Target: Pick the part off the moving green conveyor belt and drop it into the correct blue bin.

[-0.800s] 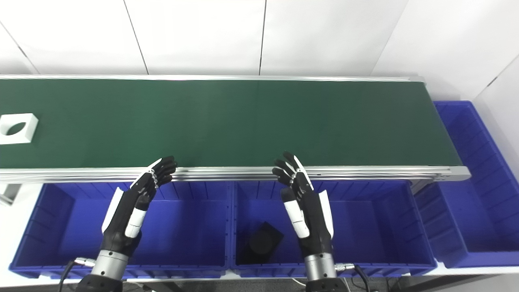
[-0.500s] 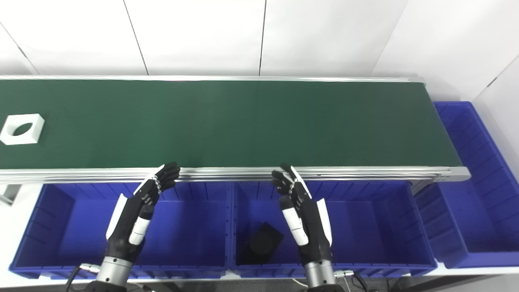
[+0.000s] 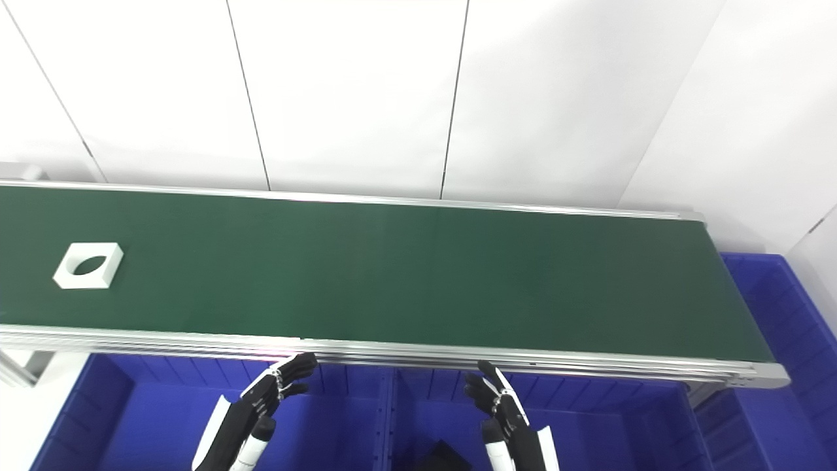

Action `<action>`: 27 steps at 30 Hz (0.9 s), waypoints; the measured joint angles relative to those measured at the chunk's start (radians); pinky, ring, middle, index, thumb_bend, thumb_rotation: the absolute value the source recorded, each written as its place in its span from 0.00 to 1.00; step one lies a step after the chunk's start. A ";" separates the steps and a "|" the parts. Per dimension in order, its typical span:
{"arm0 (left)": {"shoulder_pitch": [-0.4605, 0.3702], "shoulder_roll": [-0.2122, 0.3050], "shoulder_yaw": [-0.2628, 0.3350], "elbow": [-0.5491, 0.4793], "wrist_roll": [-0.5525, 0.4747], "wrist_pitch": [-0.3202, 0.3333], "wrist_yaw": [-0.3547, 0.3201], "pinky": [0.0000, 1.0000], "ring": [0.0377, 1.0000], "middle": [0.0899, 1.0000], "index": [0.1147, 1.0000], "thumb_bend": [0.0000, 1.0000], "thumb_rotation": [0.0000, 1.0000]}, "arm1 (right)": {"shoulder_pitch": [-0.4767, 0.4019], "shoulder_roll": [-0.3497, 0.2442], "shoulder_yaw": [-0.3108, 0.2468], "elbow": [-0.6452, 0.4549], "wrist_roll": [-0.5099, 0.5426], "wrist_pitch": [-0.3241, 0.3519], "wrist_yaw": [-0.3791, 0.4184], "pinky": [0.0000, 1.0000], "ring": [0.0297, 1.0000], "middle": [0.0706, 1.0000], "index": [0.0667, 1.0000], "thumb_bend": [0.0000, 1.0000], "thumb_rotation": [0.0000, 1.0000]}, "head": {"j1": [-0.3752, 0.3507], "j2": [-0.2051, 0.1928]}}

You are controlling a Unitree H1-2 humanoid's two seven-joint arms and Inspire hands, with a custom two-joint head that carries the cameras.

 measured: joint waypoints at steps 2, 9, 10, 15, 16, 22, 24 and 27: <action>-0.005 0.000 -0.001 0.012 0.000 0.000 0.002 0.76 0.81 0.81 0.78 0.77 0.98 | -0.001 0.000 -0.001 0.006 -0.001 0.000 0.000 0.86 0.82 0.82 0.90 0.67 0.96 | 0.002 -0.011; -0.013 0.006 -0.017 0.018 -0.014 -0.001 0.022 0.75 0.81 0.80 0.77 0.78 0.97 | -0.004 0.000 -0.005 0.019 -0.012 -0.006 0.000 0.83 0.82 0.82 0.90 0.65 0.96 | 0.008 -0.032; -0.015 0.008 -0.020 0.020 -0.014 -0.001 0.024 0.75 0.80 0.80 0.77 0.77 0.97 | -0.005 0.000 -0.006 0.022 -0.011 -0.008 0.000 0.83 0.82 0.82 0.90 0.65 0.96 | 0.027 -0.040; -0.021 0.010 -0.047 0.030 -0.012 -0.001 0.042 0.74 0.79 0.79 0.76 0.77 0.96 | -0.004 -0.011 -0.013 0.024 0.016 -0.008 0.003 0.88 0.84 0.84 0.91 0.68 0.99 | 0.118 -0.055; -0.021 0.010 -0.050 0.032 -0.009 -0.001 0.046 0.72 0.78 0.78 0.75 0.77 0.97 | -0.004 -0.015 -0.014 0.024 0.020 -0.009 0.003 0.87 0.84 0.84 0.91 0.67 0.99 | 0.136 -0.060; -0.027 0.010 -0.076 0.051 0.045 -0.001 0.118 0.69 0.75 0.76 0.73 0.78 0.92 | -0.004 -0.026 -0.027 0.038 0.037 -0.035 0.004 0.91 0.87 0.88 0.95 0.61 1.00 | 0.216 -0.074; -0.033 0.011 -0.087 0.053 0.049 -0.001 0.129 0.68 0.75 0.76 0.73 0.79 0.90 | -0.006 -0.028 -0.029 0.052 0.038 -0.042 0.004 0.93 0.87 0.89 0.96 0.59 1.00 | 0.222 -0.075; -0.039 0.011 -0.100 0.053 0.049 -0.001 0.140 0.68 0.75 0.76 0.73 0.80 0.90 | -0.007 -0.031 -0.030 0.057 0.054 -0.048 0.006 0.94 0.87 0.89 0.96 0.57 1.00 | 0.233 -0.078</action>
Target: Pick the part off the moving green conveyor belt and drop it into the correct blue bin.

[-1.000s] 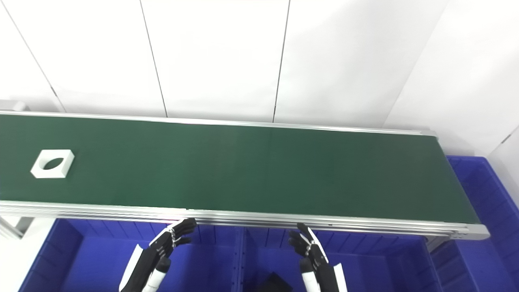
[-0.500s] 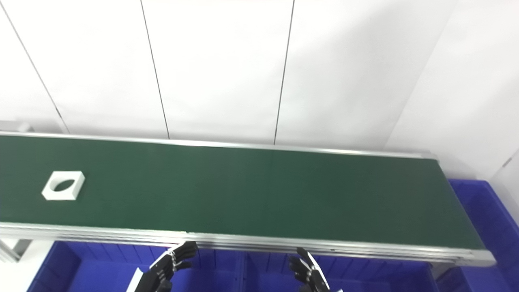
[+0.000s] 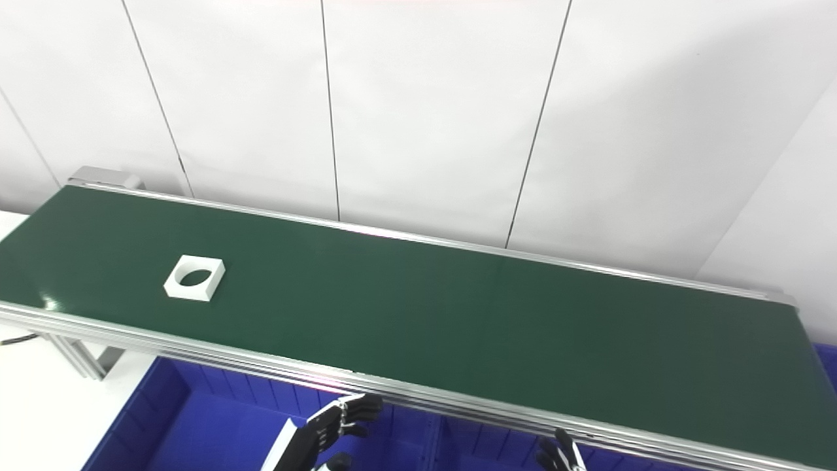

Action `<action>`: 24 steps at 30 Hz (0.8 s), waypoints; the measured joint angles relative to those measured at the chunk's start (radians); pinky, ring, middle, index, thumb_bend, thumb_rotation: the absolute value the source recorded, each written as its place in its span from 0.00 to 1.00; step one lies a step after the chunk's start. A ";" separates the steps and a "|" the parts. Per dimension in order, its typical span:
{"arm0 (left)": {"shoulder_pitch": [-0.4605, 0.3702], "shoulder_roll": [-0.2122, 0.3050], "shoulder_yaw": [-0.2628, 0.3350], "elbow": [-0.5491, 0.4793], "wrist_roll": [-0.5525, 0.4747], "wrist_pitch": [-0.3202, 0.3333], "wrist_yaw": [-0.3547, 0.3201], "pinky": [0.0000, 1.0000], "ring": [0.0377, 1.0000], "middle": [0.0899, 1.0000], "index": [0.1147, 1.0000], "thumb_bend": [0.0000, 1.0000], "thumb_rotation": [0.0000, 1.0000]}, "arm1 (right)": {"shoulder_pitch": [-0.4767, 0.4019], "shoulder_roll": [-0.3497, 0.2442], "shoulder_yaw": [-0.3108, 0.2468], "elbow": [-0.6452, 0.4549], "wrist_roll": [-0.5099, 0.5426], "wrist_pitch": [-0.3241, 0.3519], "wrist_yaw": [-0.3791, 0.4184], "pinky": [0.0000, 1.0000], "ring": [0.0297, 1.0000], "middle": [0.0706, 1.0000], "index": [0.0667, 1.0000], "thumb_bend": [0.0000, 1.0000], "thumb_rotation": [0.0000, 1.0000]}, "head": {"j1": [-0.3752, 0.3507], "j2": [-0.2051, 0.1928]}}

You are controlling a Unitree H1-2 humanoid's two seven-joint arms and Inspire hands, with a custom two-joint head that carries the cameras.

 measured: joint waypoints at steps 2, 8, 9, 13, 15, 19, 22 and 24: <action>-0.004 0.000 -0.004 0.003 0.001 0.000 0.010 0.67 0.74 0.76 0.74 0.80 0.89 | -0.003 -0.002 -0.001 0.003 0.007 -0.006 0.003 0.94 0.87 0.88 0.97 0.54 1.00 | 0.005 0.000; -0.014 0.002 -0.006 0.016 -0.002 0.000 0.016 0.68 0.75 0.76 0.73 0.81 0.85 | -0.014 -0.002 -0.002 0.009 0.020 -0.008 0.018 0.96 0.89 0.90 0.99 0.48 1.00 | 0.029 -0.014; -0.016 0.002 -0.007 0.016 -0.004 0.000 0.017 0.68 0.75 0.76 0.73 0.80 0.84 | -0.016 -0.002 -0.003 0.009 0.021 -0.008 0.019 0.96 0.89 0.90 0.99 0.47 1.00 | 0.032 -0.015; -0.026 0.004 -0.010 0.009 -0.019 0.000 0.023 0.70 0.77 0.77 0.73 0.80 0.76 | -0.026 -0.002 -0.010 0.024 0.030 -0.009 0.023 0.97 0.90 0.91 1.00 0.42 1.00 | 0.071 -0.025; -0.032 0.005 -0.008 -0.021 -0.045 -0.001 0.020 0.71 0.77 0.77 0.73 0.80 0.75 | -0.031 -0.005 -0.014 0.039 0.034 -0.012 0.026 0.98 0.90 0.91 1.00 0.41 1.00 | 0.087 -0.026; -0.050 0.004 0.004 -0.063 -0.070 -0.003 0.014 0.70 0.77 0.78 0.75 0.82 0.68 | -0.042 -0.016 -0.017 0.064 0.037 -0.030 0.035 1.00 0.91 0.92 1.00 0.38 1.00 | 0.115 -0.029; -0.062 0.004 0.027 -0.111 -0.063 -0.002 0.011 0.70 0.78 0.78 0.76 0.88 0.55 | -0.047 -0.019 -0.024 0.078 0.040 -0.031 0.035 1.00 0.91 0.92 1.00 0.38 1.00 | 0.126 -0.031; -0.076 0.008 0.049 -0.160 -0.062 0.003 -0.003 0.69 0.77 0.78 0.76 0.88 0.51 | -0.052 -0.018 -0.026 0.081 0.043 -0.032 0.035 1.00 0.92 0.92 1.00 0.37 1.00 | 0.126 -0.031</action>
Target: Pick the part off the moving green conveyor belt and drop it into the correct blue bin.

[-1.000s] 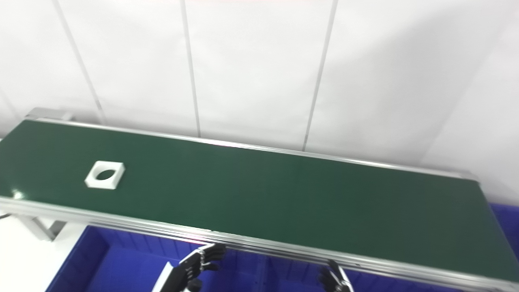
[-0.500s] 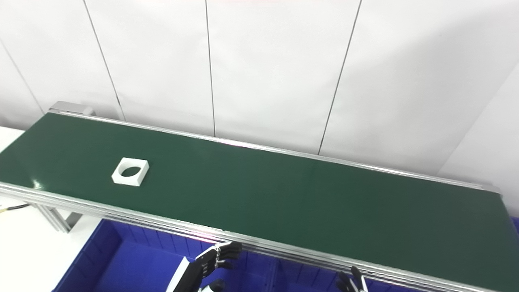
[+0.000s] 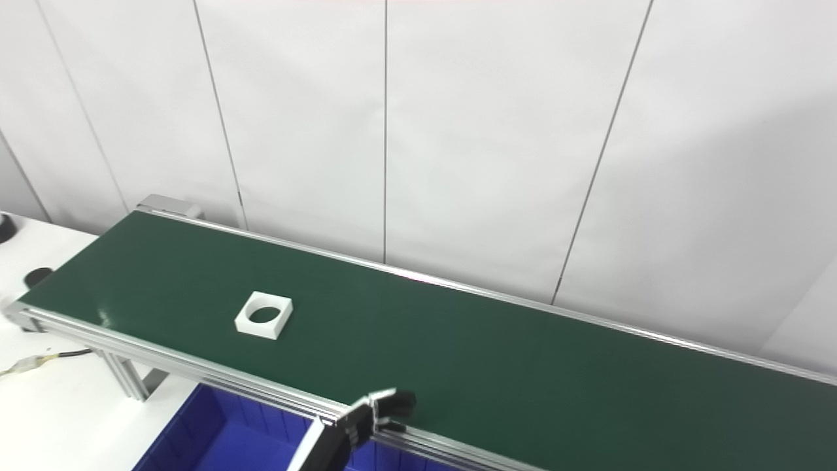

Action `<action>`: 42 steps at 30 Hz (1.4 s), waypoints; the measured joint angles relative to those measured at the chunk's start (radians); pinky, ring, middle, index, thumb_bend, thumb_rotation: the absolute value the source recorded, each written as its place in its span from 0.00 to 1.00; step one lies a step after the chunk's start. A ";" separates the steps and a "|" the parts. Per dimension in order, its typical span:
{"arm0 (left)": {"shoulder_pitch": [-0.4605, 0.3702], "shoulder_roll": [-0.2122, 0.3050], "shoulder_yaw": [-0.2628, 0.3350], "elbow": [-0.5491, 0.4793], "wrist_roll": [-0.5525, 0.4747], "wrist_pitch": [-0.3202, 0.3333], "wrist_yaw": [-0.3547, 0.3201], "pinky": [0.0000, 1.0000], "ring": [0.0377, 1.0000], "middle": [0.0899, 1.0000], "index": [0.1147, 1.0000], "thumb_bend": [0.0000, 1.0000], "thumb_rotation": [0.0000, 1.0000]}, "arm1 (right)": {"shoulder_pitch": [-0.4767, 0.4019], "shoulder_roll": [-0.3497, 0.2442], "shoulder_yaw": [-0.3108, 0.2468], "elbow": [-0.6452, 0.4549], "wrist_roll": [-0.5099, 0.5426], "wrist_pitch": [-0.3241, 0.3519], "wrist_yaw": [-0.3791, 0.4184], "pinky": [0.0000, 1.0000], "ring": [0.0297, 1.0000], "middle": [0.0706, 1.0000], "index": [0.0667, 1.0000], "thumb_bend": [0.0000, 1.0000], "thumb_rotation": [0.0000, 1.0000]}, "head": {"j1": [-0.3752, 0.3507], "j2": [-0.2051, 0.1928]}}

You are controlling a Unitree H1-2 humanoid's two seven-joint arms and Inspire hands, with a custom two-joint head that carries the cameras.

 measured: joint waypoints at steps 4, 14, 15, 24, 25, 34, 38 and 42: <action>-0.064 0.034 0.053 -0.083 0.018 0.010 -0.032 0.70 0.77 0.79 0.77 0.91 0.43 | -0.012 0.002 0.000 0.003 0.000 0.000 0.002 1.00 0.92 0.92 1.00 0.35 1.00 | -0.008 0.006; -0.139 0.075 0.147 -0.158 0.058 0.162 -0.077 0.92 0.96 0.96 0.92 0.79 0.33 | -0.014 0.006 0.000 0.003 0.000 -0.001 0.002 0.96 0.88 0.89 0.97 0.34 1.00 | -0.043 0.028; -0.148 0.077 0.158 -0.159 0.058 0.180 -0.079 0.94 0.97 0.97 0.93 0.79 0.32 | -0.015 0.006 0.001 0.003 0.000 -0.001 0.002 0.95 0.88 0.88 0.96 0.36 1.00 | -0.043 0.028; -0.268 0.153 0.235 -0.137 0.065 0.305 -0.108 0.99 1.00 1.00 0.95 0.79 0.23 | -0.022 0.005 -0.001 0.018 -0.006 -0.002 0.002 0.89 0.85 0.86 0.93 0.48 1.00 | -0.064 0.049; -0.278 0.167 0.238 -0.126 0.080 0.316 -0.108 0.99 1.00 1.00 0.95 0.80 0.22 | -0.022 0.005 -0.001 0.018 -0.006 -0.002 0.002 0.89 0.85 0.86 0.93 0.51 1.00 | -0.064 0.049; -0.329 0.309 0.230 -0.054 0.200 0.388 -0.164 0.89 0.96 0.98 0.94 0.84 0.11 | -0.022 0.003 -0.001 0.017 -0.007 -0.002 0.002 0.88 0.84 0.85 0.92 0.62 1.00 | -0.083 0.071; -0.362 0.339 0.212 -0.042 0.240 0.425 -0.197 0.88 0.97 0.97 0.93 0.87 0.06 | -0.022 0.003 0.000 0.014 -0.006 -0.002 0.004 0.88 0.85 0.85 0.92 0.62 1.00 | -0.083 0.074; -0.393 0.365 0.185 -0.002 0.296 0.458 -0.225 0.95 0.98 0.97 0.92 0.89 0.06 | -0.019 0.003 -0.001 0.012 -0.005 -0.002 0.007 0.88 0.85 0.85 0.93 0.64 1.00 | -0.086 0.078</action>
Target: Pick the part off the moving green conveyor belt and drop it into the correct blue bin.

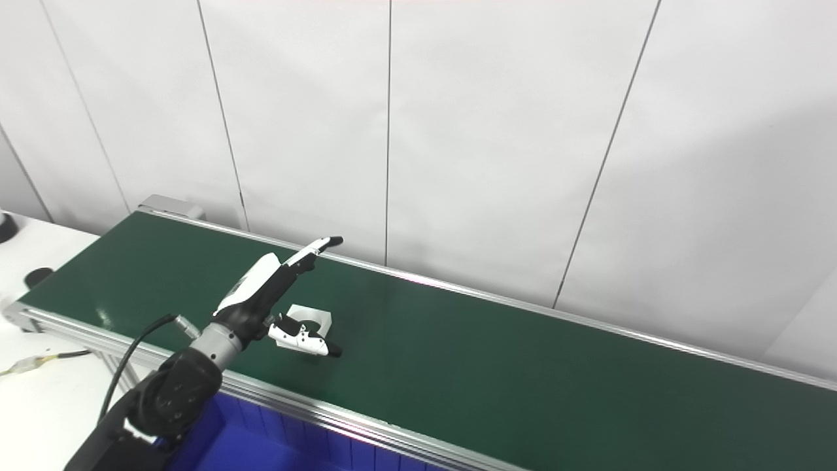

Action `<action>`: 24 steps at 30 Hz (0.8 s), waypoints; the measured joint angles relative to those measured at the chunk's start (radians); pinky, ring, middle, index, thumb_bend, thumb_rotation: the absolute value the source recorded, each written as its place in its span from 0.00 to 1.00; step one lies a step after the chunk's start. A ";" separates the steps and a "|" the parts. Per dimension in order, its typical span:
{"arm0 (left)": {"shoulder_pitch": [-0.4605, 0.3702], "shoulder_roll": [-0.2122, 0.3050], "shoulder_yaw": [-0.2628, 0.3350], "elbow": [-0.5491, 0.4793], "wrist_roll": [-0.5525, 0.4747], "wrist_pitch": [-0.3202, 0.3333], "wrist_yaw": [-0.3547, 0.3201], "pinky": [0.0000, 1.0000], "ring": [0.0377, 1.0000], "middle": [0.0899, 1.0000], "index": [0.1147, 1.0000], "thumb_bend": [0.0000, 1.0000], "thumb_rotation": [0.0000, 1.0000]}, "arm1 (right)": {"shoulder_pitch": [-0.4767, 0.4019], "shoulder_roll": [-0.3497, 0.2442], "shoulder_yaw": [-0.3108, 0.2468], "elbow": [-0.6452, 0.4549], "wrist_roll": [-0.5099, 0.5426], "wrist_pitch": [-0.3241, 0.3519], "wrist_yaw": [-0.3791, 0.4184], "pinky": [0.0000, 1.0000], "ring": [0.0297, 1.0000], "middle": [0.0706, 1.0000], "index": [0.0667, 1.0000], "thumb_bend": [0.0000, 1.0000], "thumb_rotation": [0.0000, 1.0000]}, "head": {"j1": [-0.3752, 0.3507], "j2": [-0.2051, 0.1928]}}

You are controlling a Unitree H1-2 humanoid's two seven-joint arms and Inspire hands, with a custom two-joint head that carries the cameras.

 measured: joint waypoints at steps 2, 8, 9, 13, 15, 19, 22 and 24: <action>-0.011 0.008 -0.014 0.020 0.027 0.013 -0.007 0.96 0.98 0.96 0.92 0.89 0.05 | 0.002 0.000 0.000 0.000 -0.001 0.000 0.000 0.88 0.85 0.85 0.93 0.64 1.00 | 0.000 0.000; -0.050 0.028 -0.067 0.103 0.117 0.018 -0.012 0.97 0.97 0.95 0.91 0.93 0.05 | 0.000 -0.001 0.000 0.000 0.000 0.000 0.003 0.87 0.84 0.85 0.93 0.63 1.00 | 0.003 0.003; -0.060 0.028 -0.077 0.117 0.133 0.018 -0.012 0.98 0.97 0.96 0.91 0.93 0.05 | 0.001 -0.001 0.000 -0.001 0.001 0.000 0.004 0.87 0.84 0.85 0.93 0.63 1.00 | 0.003 0.003; -0.103 0.031 -0.126 0.173 0.180 0.015 -0.013 0.98 0.98 0.97 0.92 0.92 0.07 | 0.001 0.000 0.000 -0.001 0.001 0.000 0.010 0.88 0.84 0.85 0.92 0.64 1.00 | 0.011 0.002; -0.120 0.032 -0.143 0.193 0.196 0.013 -0.014 0.98 0.98 0.97 0.92 0.93 0.06 | 0.001 0.001 0.000 -0.001 0.000 -0.001 0.010 0.88 0.84 0.85 0.92 0.63 1.00 | 0.012 0.000; -0.151 0.034 -0.173 0.228 0.220 0.014 -0.028 0.99 0.99 0.98 0.93 0.91 0.04 | 0.000 0.005 0.000 -0.003 -0.001 -0.001 0.009 0.87 0.84 0.85 0.93 0.61 1.00 | 0.008 -0.002; -0.163 0.033 -0.187 0.257 0.237 0.014 -0.026 0.99 0.99 0.97 0.93 0.90 0.05 | 0.004 0.008 0.000 -0.014 -0.001 -0.001 0.009 0.87 0.85 0.86 0.93 0.61 1.00 | 0.008 0.002; -0.170 0.033 -0.196 0.280 0.253 0.014 -0.024 1.00 0.99 0.97 0.92 0.87 0.02 | 0.004 0.009 0.000 -0.022 0.000 -0.001 0.009 0.87 0.85 0.86 0.93 0.62 1.00 | 0.008 0.003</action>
